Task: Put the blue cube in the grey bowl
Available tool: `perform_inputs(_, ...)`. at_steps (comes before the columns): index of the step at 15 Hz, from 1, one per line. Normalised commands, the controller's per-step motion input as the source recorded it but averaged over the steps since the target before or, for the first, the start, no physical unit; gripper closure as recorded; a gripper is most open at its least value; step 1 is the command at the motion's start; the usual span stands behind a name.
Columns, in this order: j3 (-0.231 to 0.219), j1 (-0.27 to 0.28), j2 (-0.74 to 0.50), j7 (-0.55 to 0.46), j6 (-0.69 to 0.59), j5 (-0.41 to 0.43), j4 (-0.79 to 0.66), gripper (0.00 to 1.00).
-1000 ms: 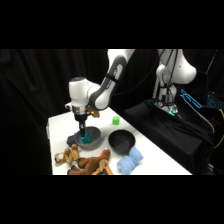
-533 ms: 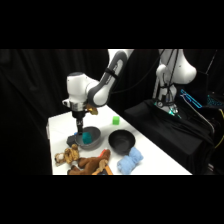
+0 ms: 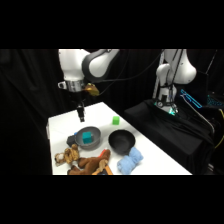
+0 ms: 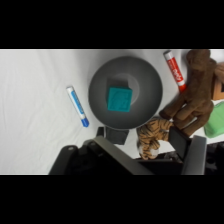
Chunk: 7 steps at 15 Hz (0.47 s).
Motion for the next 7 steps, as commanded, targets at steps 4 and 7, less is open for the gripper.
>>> perform_inputs(4, 0.02, -0.021, -0.34, -0.21, -0.56, 0.082, -0.03, 0.0)
perform_inputs(7, -0.003, 0.009, -0.29, -0.17, -0.34, 0.065, -0.09, 0.0)
